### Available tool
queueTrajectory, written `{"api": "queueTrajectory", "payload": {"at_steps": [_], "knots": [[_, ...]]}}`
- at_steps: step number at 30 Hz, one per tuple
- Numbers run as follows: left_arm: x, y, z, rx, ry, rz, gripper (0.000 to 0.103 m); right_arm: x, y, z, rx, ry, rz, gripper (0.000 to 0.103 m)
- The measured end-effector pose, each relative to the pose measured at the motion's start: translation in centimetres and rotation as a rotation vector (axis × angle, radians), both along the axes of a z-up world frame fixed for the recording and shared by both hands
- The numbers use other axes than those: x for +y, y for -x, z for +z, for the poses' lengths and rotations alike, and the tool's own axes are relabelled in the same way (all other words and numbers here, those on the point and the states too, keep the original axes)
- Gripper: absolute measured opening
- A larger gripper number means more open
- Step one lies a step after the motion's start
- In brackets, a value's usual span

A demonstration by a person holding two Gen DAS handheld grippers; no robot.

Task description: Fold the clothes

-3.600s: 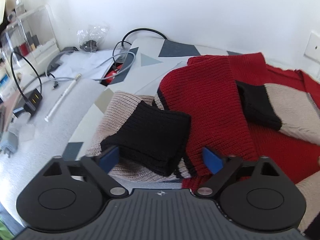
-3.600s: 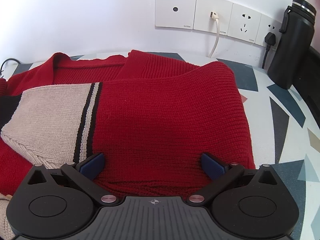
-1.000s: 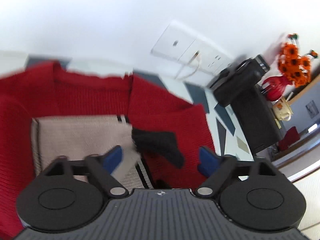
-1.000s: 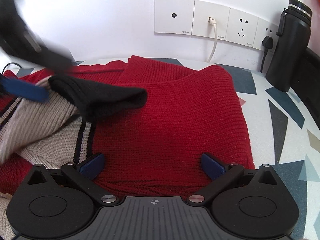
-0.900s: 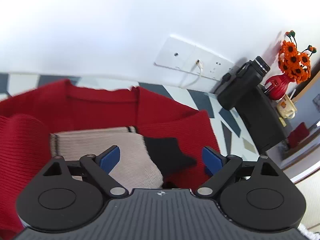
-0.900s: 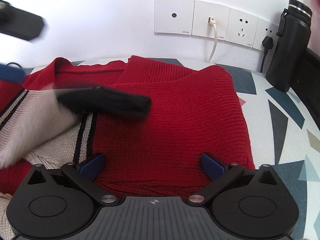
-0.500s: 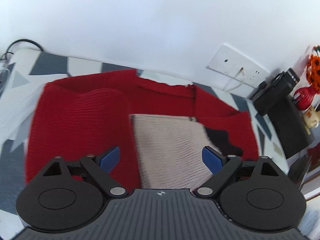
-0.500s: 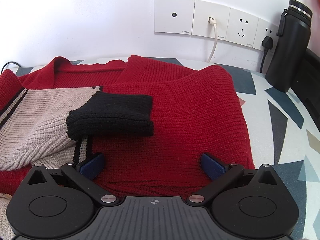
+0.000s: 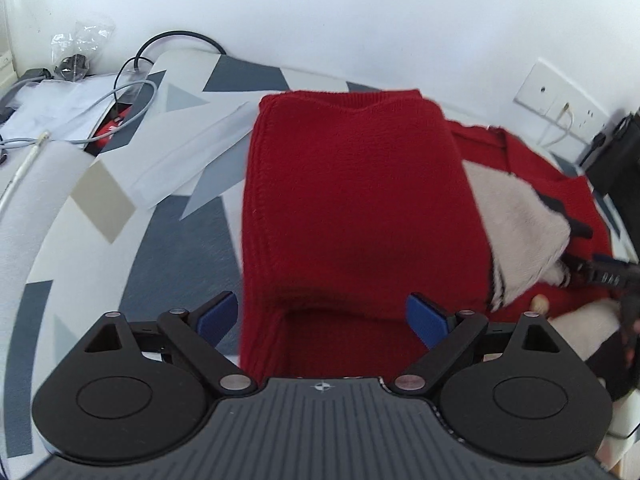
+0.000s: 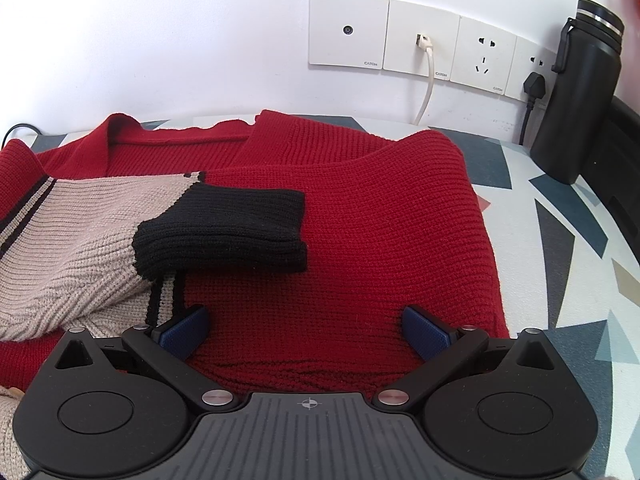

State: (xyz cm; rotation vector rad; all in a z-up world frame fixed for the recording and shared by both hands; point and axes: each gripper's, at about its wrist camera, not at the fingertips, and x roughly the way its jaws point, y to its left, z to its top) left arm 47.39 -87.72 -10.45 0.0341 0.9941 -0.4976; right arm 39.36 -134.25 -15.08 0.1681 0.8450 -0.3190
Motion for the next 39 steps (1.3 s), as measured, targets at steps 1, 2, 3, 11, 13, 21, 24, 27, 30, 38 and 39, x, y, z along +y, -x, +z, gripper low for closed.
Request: {"api": "queueTrajectory", "payload": {"at_steps": [1, 2, 3, 11, 13, 21, 24, 27, 30, 38, 39], "knots": [[0.1, 0.2, -0.2, -0.003, -0.013, -0.008, 0.094, -0.1, 0.0, 0.1, 0.004, -0.010, 0.002, 0.102], [0.3, 0.5, -0.4, -0.006, -0.023, -0.013, 0.094, -0.3, -0.1, 0.3, 0.008, -0.020, 0.004, 0.102], [0.4, 0.7, -0.6, -0.009, -0.033, -0.019, 0.094, -0.4, -0.1, 0.4, 0.011, -0.030, 0.007, 0.102], [1.1, 1.6, -2.2, -0.020, -0.052, 0.004, 0.094, -4.4, 1.2, 3.2, -0.127, -0.500, -0.067, 0.095], [1.2, 1.6, -2.3, -0.020, -0.029, 0.003, 0.094, -5.2, 0.7, 2.5, -0.143, -0.651, -0.131, 0.095], [-1.0, 2.2, -2.3, -0.137, -0.155, -0.108, 0.094, -4.0, -3.0, 0.9, -0.131, -0.738, -0.226, 0.054], [-2.3, 2.2, -2.7, -0.167, -0.221, -0.152, 0.094, -3.7, -3.7, 1.0, -0.130, -0.687, -0.232, 0.031], [-3.1, 1.4, -3.0, -0.190, -0.255, -0.129, 0.098, -3.1, -3.7, 2.8, -0.130, -0.607, -0.217, 0.012], [-3.7, 0.4, -2.8, -0.210, -0.304, -0.045, 0.099, -1.7, -2.8, 6.6, -0.259, -0.450, -0.113, 0.011], [-1.5, -0.7, -3.1, -0.152, -0.230, 0.108, 0.099, -3.6, 0.5, 7.2, -0.290, -0.330, -0.156, 0.011], [-1.2, -0.8, -3.2, -0.140, -0.215, 0.116, 0.099, -4.0, 0.9, 5.9, -0.232, -0.343, -0.171, 0.011]]}}
